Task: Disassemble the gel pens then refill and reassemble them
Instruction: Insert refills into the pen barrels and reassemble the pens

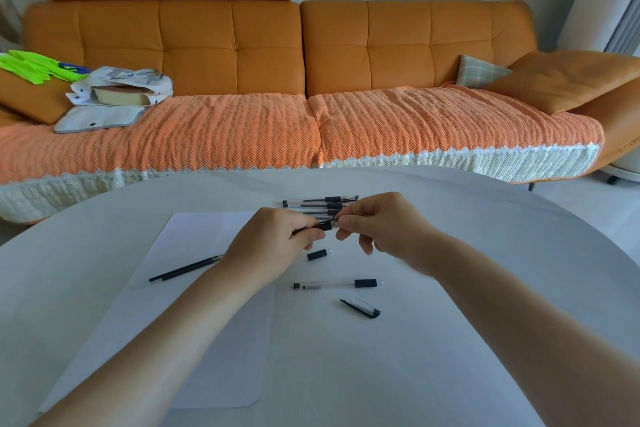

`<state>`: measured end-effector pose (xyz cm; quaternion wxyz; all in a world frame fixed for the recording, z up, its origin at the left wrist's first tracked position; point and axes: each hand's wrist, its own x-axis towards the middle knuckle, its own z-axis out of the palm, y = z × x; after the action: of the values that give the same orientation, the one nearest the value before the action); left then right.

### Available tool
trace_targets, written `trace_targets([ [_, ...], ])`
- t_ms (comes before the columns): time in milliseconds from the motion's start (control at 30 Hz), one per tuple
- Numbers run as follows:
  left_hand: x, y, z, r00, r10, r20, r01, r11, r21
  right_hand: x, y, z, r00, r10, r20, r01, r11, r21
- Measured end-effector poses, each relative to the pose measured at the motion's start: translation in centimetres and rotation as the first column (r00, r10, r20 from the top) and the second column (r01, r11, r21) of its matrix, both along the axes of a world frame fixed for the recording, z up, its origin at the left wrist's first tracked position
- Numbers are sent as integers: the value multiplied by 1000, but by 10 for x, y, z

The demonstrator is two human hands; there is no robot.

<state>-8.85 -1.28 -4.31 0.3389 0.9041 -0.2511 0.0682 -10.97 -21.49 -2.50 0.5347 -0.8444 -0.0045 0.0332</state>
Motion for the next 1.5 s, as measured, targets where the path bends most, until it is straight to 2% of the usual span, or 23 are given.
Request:
trace_targets([
  [100, 1, -2, -1, 1000, 4, 4, -4, 1000, -24, 3, -3, 0, 1000, 3, -4, -3, 1000, 3],
  [267, 0, -4, -2, 994, -16, 107, 6, 995, 99, 2, -3, -5, 995, 15, -94, -9, 998, 56],
  [400, -4, -7, -3, 997, 26, -69, -32, 996, -80, 2, -4, -4, 1000, 15, -27, -14, 1000, 28],
  [533, -4, -8, -1, 999, 33, -19, -34, 997, -64, 2, -6, -2, 999, 40, 3, -41, 999, 34],
  [600, -3, -9, 2, 1000, 17, -15, -18, 999, -34, 4, -7, 0, 997, 81, 12, -80, 995, -54],
  [667, -1, -10, 4, 997, -7, -82, 6, 1000, -16, 4, -7, 2, 991, 127, 40, -118, 975, -188],
  [733, 0, -9, 3, 993, -11, -117, 12, 1000, 7, 4, -8, 3, 988, 138, 75, -115, 962, -247],
  [900, 3, -3, 0, 999, -18, 28, 17, 999, 45, 2, -8, -1, 993, 121, -2, -120, 984, -132],
  [1033, 9, -5, -7, 991, 52, 121, -73, 982, 177, 13, -13, -13, 994, 48, 95, -23, 969, -247],
  [1100, 17, 0, -14, 991, 64, 117, -89, 972, 218, 18, -21, -20, 991, -21, 135, 63, 945, -321],
  [1200, 26, 9, -26, 992, 104, 68, -117, 967, 225, 22, -29, -30, 986, -37, 162, 116, 854, -508],
  [1300, 30, 13, -30, 987, 140, 75, -154, 959, 239, 25, -26, -36, 980, 17, 199, 118, 754, -647],
  [1500, 30, 12, -34, 993, 100, 63, -113, 959, 261, 37, -18, -42, 957, 163, 241, 85, 637, -766],
])
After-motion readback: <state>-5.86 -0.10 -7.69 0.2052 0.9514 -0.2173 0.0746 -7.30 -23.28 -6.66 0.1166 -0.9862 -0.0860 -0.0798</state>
